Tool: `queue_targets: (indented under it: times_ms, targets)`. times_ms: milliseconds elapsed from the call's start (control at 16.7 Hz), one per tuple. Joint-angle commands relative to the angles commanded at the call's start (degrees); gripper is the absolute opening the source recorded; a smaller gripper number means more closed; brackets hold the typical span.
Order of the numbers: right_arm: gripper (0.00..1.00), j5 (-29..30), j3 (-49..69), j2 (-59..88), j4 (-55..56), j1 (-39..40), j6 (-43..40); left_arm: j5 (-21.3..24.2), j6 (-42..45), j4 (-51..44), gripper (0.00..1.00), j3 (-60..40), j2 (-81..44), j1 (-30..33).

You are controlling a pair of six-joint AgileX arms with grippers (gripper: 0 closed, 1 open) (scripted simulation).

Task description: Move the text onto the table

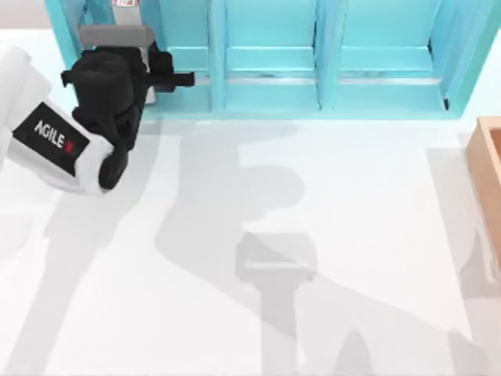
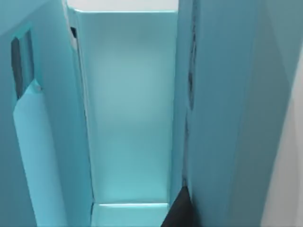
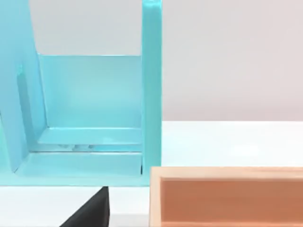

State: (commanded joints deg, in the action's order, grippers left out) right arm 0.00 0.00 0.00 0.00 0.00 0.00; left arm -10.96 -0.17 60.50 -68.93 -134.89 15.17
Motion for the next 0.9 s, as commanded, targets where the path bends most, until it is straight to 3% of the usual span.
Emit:
queue_targets:
  times_ms: [480, 900]
  targets:
    - [1.00, 0.0, 0.0, 0.0, 0.0, 0.0, 0.0, -0.6, 0.0, -2.5, 0.00, 1.8, 4.0, 1.2]
    - [1.00, 0.0, 0.0, 0.0, 0.0, 0.0, 0.0, -5.1, -0.3, -18.3, 0.00, 13.0, 31.1, 5.5]
